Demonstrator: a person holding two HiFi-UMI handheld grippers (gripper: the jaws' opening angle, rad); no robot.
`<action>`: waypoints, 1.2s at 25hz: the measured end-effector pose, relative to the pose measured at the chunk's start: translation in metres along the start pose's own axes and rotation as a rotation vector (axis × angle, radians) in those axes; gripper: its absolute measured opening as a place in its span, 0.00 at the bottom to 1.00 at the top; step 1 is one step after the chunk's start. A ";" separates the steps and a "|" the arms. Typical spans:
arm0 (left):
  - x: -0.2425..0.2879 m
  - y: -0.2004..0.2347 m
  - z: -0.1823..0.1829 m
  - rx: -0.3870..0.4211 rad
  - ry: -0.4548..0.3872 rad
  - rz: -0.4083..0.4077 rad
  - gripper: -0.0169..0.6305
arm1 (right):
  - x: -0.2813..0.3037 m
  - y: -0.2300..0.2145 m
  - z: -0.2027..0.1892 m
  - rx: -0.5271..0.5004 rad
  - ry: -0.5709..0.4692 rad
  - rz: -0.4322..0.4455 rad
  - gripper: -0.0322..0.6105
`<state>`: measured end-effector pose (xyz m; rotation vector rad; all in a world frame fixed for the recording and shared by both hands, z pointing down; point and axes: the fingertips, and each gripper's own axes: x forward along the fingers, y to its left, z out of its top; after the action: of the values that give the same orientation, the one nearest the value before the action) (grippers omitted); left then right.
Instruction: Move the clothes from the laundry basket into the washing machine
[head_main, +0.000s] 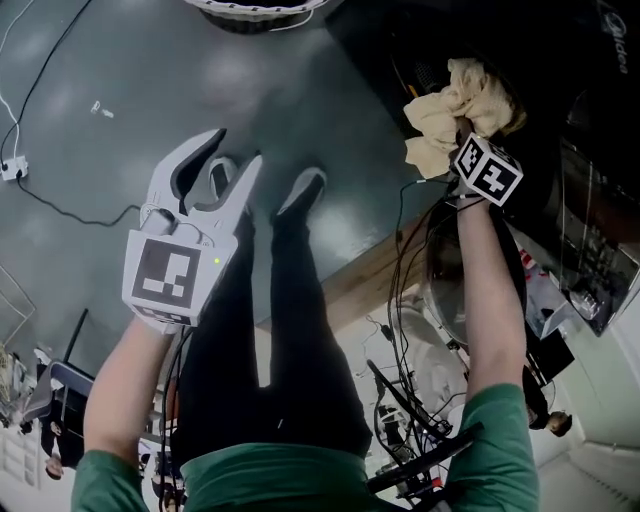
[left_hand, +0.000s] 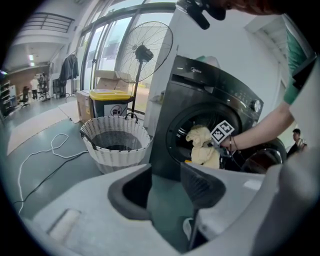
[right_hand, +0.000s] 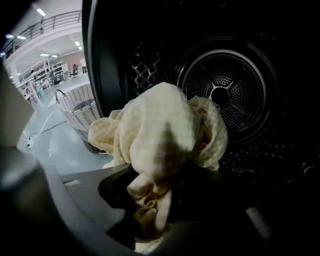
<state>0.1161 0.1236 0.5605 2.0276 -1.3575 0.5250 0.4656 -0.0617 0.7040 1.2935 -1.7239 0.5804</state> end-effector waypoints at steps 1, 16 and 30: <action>0.000 0.000 -0.002 -0.001 0.002 0.000 0.31 | 0.003 -0.005 0.003 0.019 -0.002 -0.014 0.35; 0.009 -0.008 -0.019 -0.033 0.020 -0.010 0.31 | 0.056 -0.029 -0.014 0.127 0.055 -0.064 0.51; 0.015 -0.018 -0.003 -0.033 0.011 -0.030 0.31 | 0.029 -0.024 0.006 0.019 -0.034 -0.068 0.54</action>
<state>0.1384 0.1207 0.5675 2.0121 -1.3195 0.4960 0.4836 -0.0899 0.7224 1.3778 -1.6986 0.5392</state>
